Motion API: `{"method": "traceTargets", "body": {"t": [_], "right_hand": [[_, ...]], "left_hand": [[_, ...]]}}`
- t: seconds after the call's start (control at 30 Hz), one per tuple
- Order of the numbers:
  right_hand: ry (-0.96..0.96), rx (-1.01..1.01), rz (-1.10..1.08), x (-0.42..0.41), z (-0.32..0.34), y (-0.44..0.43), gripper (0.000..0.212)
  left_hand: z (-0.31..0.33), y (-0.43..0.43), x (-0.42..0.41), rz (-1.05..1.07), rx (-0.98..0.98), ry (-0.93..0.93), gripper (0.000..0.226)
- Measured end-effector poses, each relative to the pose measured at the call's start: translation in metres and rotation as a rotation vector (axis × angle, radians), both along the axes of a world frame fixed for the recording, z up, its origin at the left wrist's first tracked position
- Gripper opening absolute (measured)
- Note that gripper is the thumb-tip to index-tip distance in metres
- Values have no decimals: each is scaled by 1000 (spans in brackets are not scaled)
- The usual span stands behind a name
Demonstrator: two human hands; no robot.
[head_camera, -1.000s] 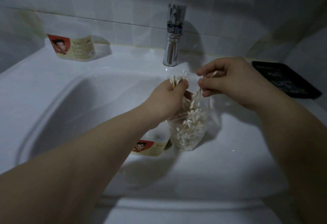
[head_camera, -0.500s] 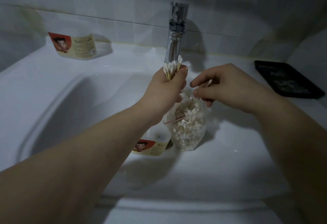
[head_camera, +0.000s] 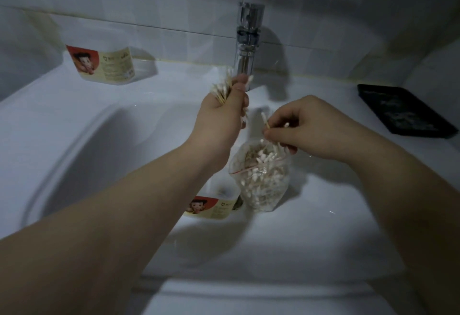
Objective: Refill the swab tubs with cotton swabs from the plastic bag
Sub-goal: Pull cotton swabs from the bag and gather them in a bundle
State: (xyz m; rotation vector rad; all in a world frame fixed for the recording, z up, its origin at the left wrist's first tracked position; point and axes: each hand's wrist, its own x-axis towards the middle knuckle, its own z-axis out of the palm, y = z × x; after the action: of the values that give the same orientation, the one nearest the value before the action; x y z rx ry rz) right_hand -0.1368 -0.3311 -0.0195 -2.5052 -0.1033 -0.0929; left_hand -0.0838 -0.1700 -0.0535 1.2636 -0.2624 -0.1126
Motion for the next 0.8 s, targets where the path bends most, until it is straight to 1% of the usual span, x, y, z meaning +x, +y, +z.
{"method": "traceTargets", "body": {"t": [0.07, 0.17, 0.3, 0.4, 0.5, 0.57, 0.67, 0.7, 0.8], "right_hand": [[-47, 37, -15, 2, 0, -1, 10], [-112, 97, -35, 2, 1, -1, 10], [-142, 176, -54, 3, 2, -1, 5], [-155, 247, -63, 4, 1, 0, 10], [-154, 265, -63, 4, 1, 2, 18], [-151, 262, -59, 3, 2, 3, 22], [-152, 262, -39, 0, 4, 6, 26], [-155, 257, -33, 0, 4, 6, 28], [-149, 250, -36, 2, 4, 4, 30]], "left_hand": [[1, 0, 2, 21, 7, 8, 19], [3, -1, -2, -7, 29, 49, 19], [6, -2, -9, -19, 142, 76, 24], [8, 0, -8, 30, 170, 93, 30], [11, 2, -9, 49, 184, 74, 28], [10, 3, -9, 22, 234, 50, 33], [5, 1, -10, -93, 272, -25, 41], [4, 1, -11, -122, 288, -50, 40], [4, 1, -12, -171, 316, -76, 22]]}}
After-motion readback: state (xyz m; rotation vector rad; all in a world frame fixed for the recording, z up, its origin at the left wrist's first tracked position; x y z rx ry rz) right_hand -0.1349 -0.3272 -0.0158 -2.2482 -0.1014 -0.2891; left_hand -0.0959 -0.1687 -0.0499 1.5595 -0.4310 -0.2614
